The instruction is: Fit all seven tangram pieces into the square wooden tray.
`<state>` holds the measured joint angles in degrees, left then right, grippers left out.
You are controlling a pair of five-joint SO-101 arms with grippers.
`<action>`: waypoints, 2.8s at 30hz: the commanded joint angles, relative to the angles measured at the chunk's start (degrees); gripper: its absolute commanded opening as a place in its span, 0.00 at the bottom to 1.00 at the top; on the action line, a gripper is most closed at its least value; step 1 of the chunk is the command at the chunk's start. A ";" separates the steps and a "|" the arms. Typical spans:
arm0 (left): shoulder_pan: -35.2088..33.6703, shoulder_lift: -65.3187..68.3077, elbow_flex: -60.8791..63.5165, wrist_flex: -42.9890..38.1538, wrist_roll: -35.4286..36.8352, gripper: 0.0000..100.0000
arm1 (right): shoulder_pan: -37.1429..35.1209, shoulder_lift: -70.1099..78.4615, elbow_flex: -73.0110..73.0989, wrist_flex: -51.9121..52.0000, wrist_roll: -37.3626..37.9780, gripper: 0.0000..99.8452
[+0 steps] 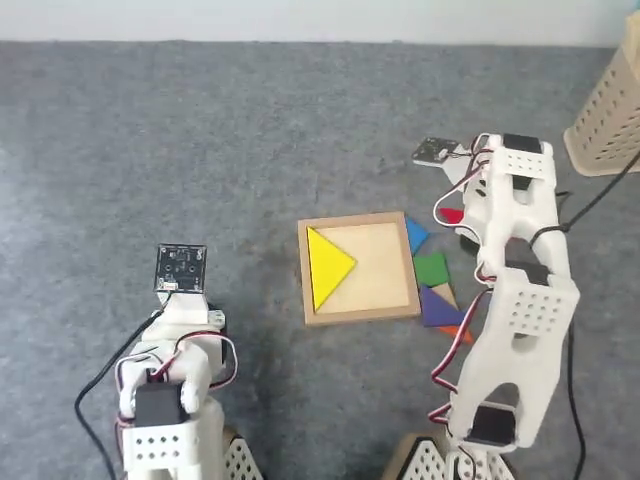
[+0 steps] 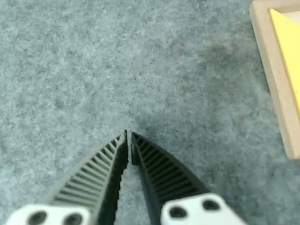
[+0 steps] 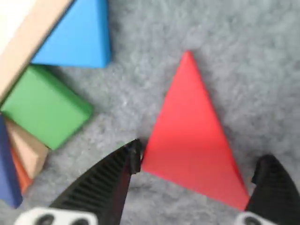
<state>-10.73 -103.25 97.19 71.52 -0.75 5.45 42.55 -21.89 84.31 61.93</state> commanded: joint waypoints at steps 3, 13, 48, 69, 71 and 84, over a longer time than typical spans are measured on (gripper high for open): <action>0.18 -0.88 -0.66 0.09 0.44 0.01 | 1.98 -0.04 -1.05 -0.75 -4.31 0.23; 0.18 -0.88 -0.66 0.09 0.44 0.01 | -1.71 -0.13 -1.05 -0.22 -29.10 0.19; 0.18 -0.88 -0.66 0.09 0.44 0.01 | -10.07 -36.26 42.11 -22.11 -10.37 0.32; 0.18 -0.88 -0.66 0.09 0.44 0.01 | -3.91 -25.27 33.58 -26.15 -5.63 0.32; 0.18 -0.88 -0.66 0.09 0.44 0.01 | -3.65 -25.36 33.85 -25.63 -0.18 0.32; 0.18 -0.88 -0.66 0.09 0.44 0.01 | -2.33 -25.10 33.32 -20.79 4.92 0.31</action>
<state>-10.73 -103.25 97.19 71.52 -0.75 2.37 17.85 14.51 62.68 68.62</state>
